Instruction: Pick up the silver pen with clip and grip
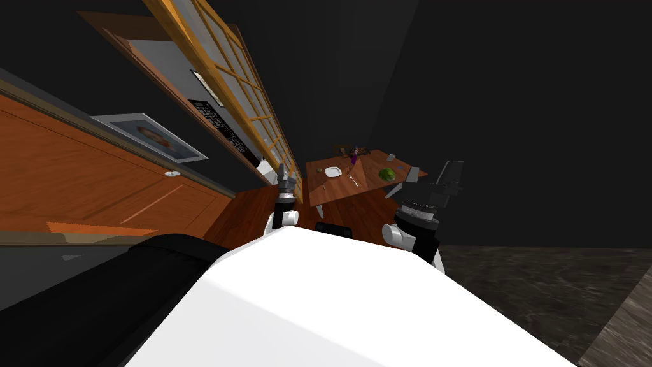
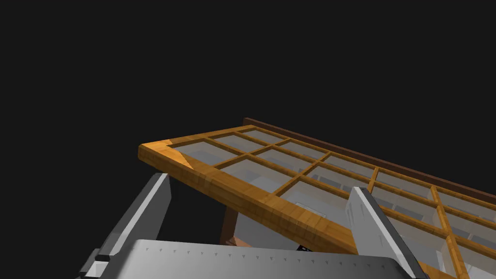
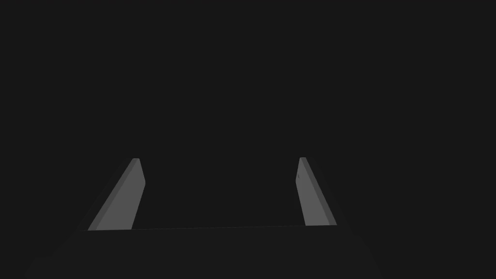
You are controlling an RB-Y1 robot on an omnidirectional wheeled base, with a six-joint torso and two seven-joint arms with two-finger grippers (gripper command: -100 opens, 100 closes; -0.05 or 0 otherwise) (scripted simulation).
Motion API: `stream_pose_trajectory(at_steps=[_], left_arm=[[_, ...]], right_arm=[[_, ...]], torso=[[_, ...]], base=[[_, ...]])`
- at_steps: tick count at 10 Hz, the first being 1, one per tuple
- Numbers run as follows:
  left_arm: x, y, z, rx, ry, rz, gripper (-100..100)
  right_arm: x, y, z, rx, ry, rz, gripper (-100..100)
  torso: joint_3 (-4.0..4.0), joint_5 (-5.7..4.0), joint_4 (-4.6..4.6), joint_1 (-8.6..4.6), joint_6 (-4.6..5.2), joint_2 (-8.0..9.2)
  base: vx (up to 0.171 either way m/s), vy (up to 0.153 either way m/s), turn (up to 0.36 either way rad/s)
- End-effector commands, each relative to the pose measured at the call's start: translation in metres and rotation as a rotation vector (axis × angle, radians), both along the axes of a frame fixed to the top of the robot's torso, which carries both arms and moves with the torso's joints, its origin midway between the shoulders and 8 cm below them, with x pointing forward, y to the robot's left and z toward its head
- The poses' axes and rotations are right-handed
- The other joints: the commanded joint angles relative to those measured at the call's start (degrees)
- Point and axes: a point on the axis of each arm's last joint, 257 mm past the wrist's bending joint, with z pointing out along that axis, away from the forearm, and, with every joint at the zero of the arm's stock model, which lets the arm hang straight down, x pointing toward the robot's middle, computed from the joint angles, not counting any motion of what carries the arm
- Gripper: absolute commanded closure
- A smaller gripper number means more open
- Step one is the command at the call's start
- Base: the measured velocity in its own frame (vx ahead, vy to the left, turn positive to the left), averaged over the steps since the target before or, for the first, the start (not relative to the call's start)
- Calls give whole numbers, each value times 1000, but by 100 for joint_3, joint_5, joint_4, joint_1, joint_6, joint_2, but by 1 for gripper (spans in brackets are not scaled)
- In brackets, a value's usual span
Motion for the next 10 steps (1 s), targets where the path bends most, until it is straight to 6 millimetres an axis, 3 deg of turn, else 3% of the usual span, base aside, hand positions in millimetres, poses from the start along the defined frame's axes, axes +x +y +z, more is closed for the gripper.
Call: stream_pose_trajectory(at_steps=[1,10], left_arm=[[6,-3,-6,32,24,-20,-100],[63,-12,-74,198,261,-94,-100]], right_arm=[[0,0,0,0,0,0,0],[0,0,0,0,0,0,0]], torso=[[0,0,0,0,0,0],[2,-3,0,-16,1,3]], base=[[-2,-9,-19],[-10,-34,-29]])
